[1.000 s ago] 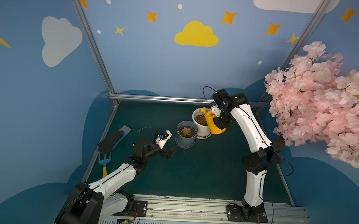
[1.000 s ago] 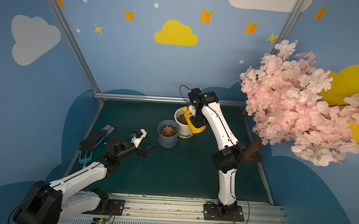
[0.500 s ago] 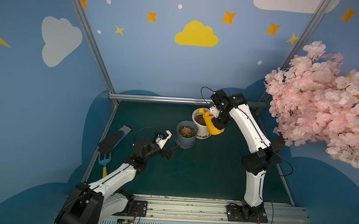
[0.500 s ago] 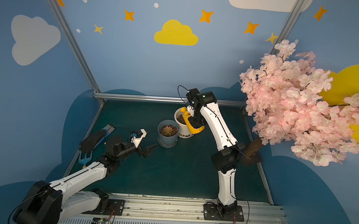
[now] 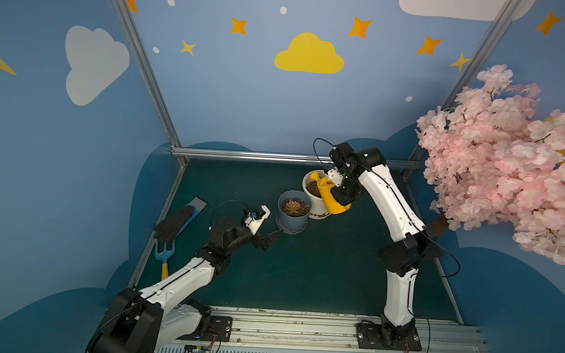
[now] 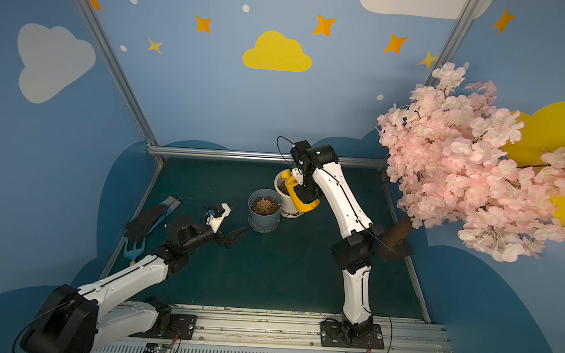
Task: Water the succulent around the soil edge
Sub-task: Water the soil of the potted plant with water.
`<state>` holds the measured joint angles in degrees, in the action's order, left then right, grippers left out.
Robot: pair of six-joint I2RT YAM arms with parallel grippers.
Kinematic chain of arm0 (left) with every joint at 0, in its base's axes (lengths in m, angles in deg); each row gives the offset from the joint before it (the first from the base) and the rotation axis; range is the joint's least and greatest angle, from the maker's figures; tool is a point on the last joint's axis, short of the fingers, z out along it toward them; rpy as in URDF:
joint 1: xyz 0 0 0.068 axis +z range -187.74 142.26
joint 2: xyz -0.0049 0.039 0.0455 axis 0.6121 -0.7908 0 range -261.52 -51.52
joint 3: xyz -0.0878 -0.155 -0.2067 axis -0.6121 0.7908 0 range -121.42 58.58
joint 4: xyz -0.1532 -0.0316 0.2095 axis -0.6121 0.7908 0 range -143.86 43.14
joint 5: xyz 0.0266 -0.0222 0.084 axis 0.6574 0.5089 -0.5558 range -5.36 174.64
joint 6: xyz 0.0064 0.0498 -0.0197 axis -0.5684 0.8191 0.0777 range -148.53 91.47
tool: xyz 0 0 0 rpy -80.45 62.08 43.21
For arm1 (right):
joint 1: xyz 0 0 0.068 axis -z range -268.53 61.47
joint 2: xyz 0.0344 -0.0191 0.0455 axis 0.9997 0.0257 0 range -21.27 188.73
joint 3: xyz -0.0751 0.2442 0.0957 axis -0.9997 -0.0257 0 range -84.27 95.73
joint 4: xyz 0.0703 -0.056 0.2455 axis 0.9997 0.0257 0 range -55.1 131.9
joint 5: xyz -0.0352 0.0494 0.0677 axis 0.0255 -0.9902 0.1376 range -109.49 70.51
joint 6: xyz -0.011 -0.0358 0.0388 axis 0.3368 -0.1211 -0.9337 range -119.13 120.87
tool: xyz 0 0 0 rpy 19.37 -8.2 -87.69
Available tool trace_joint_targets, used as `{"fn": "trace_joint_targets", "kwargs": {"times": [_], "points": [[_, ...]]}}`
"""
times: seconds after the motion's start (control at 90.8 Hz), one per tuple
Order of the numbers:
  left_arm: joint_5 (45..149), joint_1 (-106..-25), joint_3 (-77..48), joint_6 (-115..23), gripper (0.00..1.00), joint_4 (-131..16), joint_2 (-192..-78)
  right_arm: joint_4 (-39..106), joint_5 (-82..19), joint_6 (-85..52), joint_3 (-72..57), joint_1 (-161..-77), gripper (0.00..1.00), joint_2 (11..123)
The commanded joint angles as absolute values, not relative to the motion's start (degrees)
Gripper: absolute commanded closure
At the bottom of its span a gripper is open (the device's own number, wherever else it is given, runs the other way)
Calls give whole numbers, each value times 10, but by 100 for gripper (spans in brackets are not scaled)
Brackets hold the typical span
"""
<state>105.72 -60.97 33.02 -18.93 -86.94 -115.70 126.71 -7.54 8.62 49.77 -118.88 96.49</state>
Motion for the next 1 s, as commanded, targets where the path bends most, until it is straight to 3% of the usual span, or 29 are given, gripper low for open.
{"fn": "trace_joint_targets", "kwargs": {"times": [0.0, 0.991], "points": [[1067, -607, 326, -195, 0, -880, -1159, 1287, -71, 77, 487, -1193, 100, 954], [1076, -607, 326, -199, 0, -882, -1160, 1280, -28, 79, 424, -1212, 100, 896]]}}
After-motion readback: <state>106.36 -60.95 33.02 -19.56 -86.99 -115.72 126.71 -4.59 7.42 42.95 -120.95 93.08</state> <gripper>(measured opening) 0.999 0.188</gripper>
